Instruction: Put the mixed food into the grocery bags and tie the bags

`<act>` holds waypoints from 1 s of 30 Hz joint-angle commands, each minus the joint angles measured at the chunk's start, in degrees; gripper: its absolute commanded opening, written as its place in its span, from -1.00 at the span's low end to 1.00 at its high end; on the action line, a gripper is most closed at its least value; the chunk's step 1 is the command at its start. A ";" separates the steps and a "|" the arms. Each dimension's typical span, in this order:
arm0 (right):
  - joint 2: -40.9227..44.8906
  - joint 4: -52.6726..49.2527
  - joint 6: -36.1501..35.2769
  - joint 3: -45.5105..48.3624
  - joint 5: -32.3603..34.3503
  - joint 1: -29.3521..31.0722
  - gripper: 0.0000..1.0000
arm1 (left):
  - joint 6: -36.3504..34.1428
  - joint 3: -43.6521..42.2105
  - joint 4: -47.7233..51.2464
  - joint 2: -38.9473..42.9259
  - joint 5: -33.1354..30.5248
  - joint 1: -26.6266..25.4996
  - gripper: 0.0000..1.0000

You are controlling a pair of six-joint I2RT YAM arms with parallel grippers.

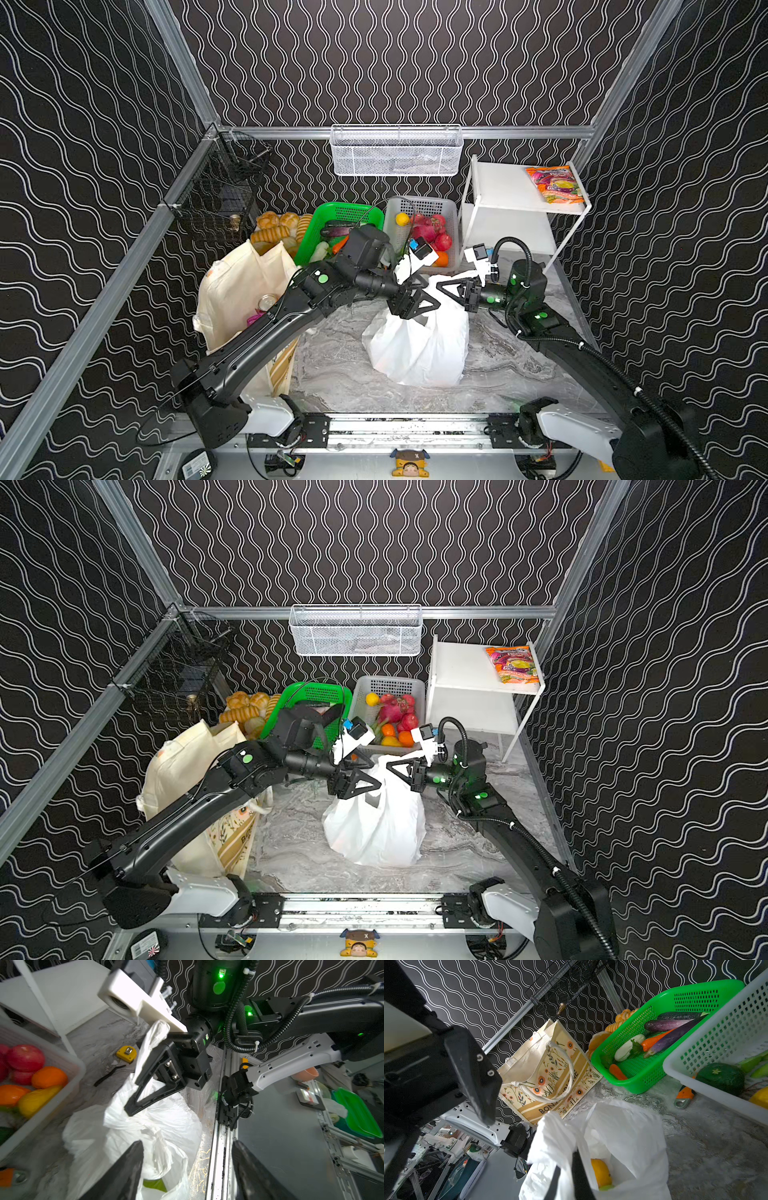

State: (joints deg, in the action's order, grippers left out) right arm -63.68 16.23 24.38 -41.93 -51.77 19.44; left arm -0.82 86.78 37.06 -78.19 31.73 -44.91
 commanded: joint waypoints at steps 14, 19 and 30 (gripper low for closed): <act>1.46 -0.43 -2.18 -0.93 -2.46 -0.02 -0.96 | -6.55 4.04 7.78 -4.69 -2.73 6.27 0.86; 1.19 0.11 -1.79 -1.04 -2.90 -0.01 -0.96 | -8.32 5.17 9.38 -6.02 -1.40 7.07 0.95; 1.50 1.14 -0.76 -0.51 -3.01 -0.02 -0.96 | -15.15 8.90 13.40 -11.77 3.93 7.28 0.98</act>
State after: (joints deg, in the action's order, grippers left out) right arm -62.39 15.40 23.20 -42.44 -54.08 19.44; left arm -12.88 94.39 48.34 -88.82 32.75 -37.71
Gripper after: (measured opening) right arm 0.051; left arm 0.988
